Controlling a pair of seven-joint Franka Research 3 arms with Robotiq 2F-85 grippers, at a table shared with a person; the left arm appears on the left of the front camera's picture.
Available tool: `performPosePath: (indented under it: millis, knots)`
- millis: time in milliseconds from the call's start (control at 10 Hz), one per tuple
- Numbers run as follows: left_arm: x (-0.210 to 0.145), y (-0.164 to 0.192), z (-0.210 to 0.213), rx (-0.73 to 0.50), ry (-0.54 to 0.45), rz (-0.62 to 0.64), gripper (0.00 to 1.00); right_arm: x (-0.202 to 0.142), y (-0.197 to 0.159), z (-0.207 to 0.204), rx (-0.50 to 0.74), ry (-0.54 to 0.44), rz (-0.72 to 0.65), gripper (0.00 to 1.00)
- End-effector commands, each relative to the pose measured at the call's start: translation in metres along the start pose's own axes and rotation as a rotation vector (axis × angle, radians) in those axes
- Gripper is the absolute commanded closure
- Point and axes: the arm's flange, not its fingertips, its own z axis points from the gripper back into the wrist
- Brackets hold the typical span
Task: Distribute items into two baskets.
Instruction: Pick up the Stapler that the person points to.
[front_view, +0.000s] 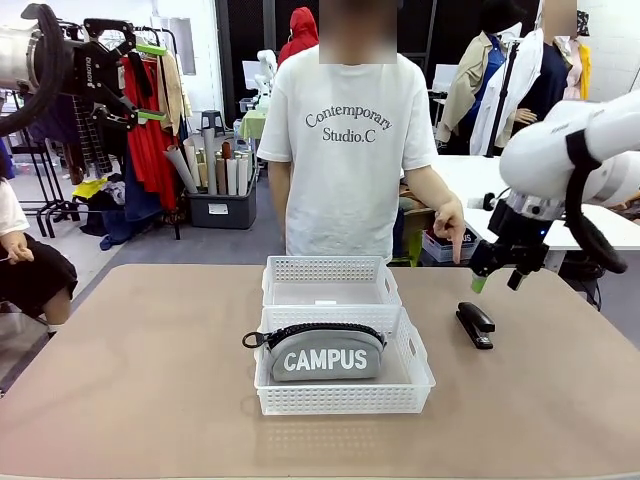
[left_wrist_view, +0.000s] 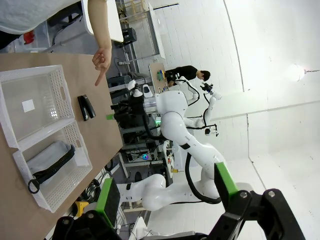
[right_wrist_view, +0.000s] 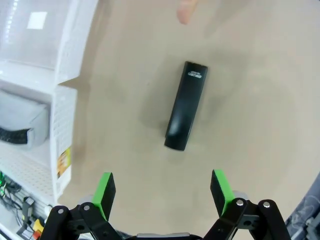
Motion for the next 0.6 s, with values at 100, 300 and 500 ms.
performPosePath:
  millis: [100,300,500]
  knots:
    - [-0.002,-0.001,0.0,0.001,-0.001,0.0,0.0,0.014,0.008,-0.032,-0.098,0.03,-0.063,0.0]
    - [-0.002,-0.001,0.0,0.001,-0.001,0.0,0.0,0.015,0.003,-0.048,-0.123,0.044,-0.089,0.0]
    - [-0.002,-0.001,0.0,0.001,-0.001,0.0,0.0,0.015,-0.001,-0.06,-0.11,0.068,-0.107,0.0]
